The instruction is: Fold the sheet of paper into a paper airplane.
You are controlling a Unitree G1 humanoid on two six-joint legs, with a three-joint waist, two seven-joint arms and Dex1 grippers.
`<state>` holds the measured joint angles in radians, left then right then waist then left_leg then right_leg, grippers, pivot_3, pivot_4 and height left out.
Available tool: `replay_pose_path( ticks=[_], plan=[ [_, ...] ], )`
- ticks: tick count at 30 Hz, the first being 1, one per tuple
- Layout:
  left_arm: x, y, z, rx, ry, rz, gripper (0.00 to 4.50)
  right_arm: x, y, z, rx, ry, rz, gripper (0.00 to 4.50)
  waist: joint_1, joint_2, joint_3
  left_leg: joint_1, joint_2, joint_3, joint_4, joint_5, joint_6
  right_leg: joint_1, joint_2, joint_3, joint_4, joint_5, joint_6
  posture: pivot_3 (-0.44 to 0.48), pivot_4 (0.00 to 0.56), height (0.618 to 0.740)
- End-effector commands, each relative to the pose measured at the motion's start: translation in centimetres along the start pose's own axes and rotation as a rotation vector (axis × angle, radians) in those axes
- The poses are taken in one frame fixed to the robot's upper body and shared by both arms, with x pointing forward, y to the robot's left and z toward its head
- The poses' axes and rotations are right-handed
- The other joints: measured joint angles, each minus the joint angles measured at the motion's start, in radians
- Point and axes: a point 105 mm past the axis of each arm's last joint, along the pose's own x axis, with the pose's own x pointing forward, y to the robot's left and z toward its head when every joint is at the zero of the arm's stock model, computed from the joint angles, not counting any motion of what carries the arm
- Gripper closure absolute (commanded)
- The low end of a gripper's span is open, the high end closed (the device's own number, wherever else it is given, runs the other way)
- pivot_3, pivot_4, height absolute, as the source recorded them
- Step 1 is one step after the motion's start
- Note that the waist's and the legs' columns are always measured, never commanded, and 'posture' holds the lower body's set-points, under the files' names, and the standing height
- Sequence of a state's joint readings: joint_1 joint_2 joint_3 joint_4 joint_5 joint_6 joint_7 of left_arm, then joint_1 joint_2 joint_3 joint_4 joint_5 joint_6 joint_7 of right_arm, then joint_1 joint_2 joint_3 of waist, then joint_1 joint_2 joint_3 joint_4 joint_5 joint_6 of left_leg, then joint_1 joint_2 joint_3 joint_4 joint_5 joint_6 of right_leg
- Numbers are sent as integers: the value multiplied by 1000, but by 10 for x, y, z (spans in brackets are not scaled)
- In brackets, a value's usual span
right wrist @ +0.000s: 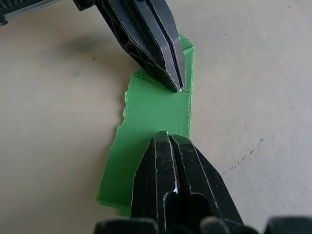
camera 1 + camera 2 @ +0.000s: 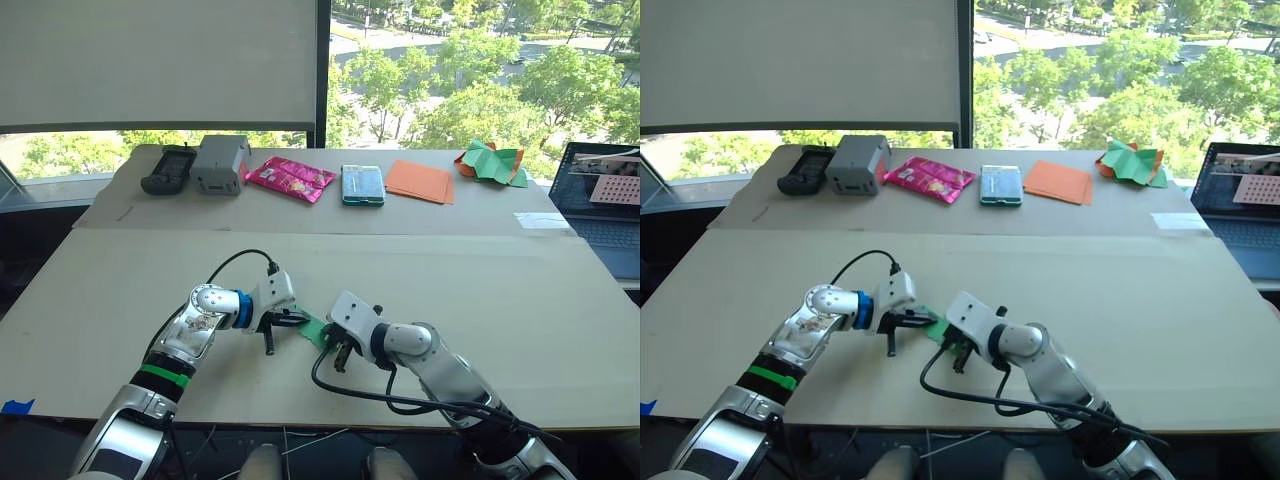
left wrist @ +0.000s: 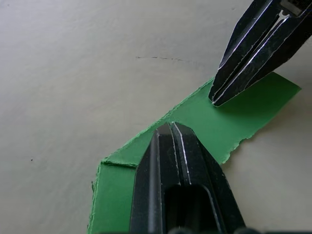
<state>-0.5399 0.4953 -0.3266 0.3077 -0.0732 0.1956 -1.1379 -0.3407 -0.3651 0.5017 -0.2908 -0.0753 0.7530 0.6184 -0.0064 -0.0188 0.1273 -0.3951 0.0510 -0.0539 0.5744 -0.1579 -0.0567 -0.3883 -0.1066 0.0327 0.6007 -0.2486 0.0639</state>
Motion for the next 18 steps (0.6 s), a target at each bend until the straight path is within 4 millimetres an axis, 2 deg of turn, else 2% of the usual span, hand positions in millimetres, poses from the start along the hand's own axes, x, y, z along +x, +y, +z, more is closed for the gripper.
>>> replay_pose_path(
  ticks=[1,11,18],
  plan=[
    [7,-3,-2,43,39,-53,4500,4,12,-28,41,116,38,4448,0,0,0,0,0,0,0,0,0,0,0,0,0,0,0,0,150,706],
    [20,0,-12,73,94,-92,4500,4,16,-28,40,125,35,4448,8,0,-3,0,0,0,1,0,0,0,0,0,0,0,0,0,150,706],
    [24,-4,-28,77,158,-135,4500,4,16,-27,37,129,35,4448,6,0,-9,0,0,0,1,0,0,1,0,0,0,0,0,0,150,706]
  ],
)
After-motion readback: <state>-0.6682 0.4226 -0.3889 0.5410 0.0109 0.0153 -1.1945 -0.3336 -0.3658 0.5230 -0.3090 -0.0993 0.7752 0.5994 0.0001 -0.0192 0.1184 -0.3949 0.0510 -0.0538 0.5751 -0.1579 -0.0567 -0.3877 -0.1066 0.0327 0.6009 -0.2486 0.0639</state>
